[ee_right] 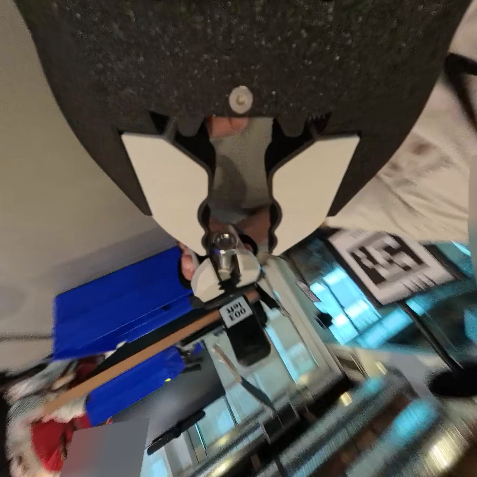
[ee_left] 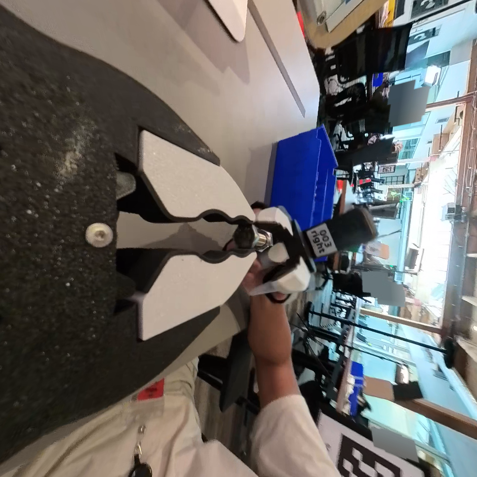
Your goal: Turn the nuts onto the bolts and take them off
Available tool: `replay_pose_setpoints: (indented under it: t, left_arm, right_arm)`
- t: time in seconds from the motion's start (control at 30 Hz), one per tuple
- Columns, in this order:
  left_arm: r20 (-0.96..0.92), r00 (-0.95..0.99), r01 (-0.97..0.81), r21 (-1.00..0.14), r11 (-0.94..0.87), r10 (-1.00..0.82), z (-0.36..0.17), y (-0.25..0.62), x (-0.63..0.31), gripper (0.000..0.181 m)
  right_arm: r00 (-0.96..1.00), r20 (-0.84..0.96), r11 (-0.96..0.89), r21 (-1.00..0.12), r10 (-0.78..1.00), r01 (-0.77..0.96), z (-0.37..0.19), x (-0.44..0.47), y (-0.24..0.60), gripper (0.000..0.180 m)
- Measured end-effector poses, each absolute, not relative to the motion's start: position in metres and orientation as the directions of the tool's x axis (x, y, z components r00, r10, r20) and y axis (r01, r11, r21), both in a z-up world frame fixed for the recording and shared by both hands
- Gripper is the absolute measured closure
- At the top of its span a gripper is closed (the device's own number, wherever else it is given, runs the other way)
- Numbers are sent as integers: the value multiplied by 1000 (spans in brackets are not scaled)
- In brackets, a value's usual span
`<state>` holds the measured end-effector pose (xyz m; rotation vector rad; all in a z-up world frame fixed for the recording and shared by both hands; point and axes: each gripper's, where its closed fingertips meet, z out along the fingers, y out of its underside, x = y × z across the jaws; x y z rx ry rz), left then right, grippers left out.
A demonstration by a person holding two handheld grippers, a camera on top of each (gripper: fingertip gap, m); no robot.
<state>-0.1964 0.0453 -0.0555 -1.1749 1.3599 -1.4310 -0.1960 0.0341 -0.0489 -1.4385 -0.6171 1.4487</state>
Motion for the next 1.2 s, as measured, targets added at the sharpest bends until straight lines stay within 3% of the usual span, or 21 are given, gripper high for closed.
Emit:
replay_pose_setpoints:
  t: [0.1, 0.17, 0.23, 0.37, 0.5, 0.57, 0.67, 0.73, 0.83, 0.93, 1.07, 1.13, 1.2]
  left_arm:
    - [172, -275, -13, -984, -175, -946, -50, 45, -199, 164]
    - [216, -306, -19, -975, -221, -927, -49, 44, -200, 164]
    - [241, -332, -30, -969, -246, -912, -50, 40, -200, 164]
    - [255, -379, -77, -967, -244, -889, -59, 28, -196, 164]
    - [246, -390, -106, -969, -222, -887, -66, 21, -192, 164]
    - [231, -374, -107, -973, -206, -898, -67, 24, -191, 164]
    - [195, -357, -96, -980, -172, -914, -67, 24, -192, 164]
    - [175, -357, -80, -984, -157, -918, -64, 24, -193, 164]
    - [152, -349, -51, -988, -143, -925, -59, 25, -195, 164]
    - [138, -327, -36, -990, -134, -935, -56, 30, -197, 164]
    - [111, -298, -28, -994, -108, -948, -54, 34, -197, 164]
    - [99, -277, -36, -995, -93, -956, -56, 36, -196, 164]
    - [116, -275, -27, -993, -113, -954, -54, 38, -197, 164]
  right_arm:
    - [478, 32, 10, -999, 878, 50, -63, -191, 42, 125]
    - [556, 450, 309, -891, 699, 333, -62, -182, 45, 126]
    - [489, 723, 478, -690, 487, 544, -59, -180, 40, 128]
    - [342, 901, 592, -433, 267, 679, -62, -189, 30, 137]
    - [290, 931, 638, -363, 222, 679, -63, -195, 20, 165]
    - [320, 906, 613, -424, 278, 666, -64, -194, 23, 165]
    - [407, 776, 543, -629, 482, 556, -64, -195, 24, 166]
    - [464, 598, 437, -799, 653, 414, -60, -197, 23, 166]
    - [471, 176, 138, -984, 864, 114, -53, -199, 25, 168]
    - [359, -219, -182, -974, 907, -135, -50, -199, 31, 169]
    - [85, -643, -597, -746, 762, -294, -61, -202, 37, 171]
    - [38, -672, -625, -707, 740, -332, -62, -200, 40, 174]
    - [100, -577, -515, -784, 811, -346, -57, -197, 40, 160]
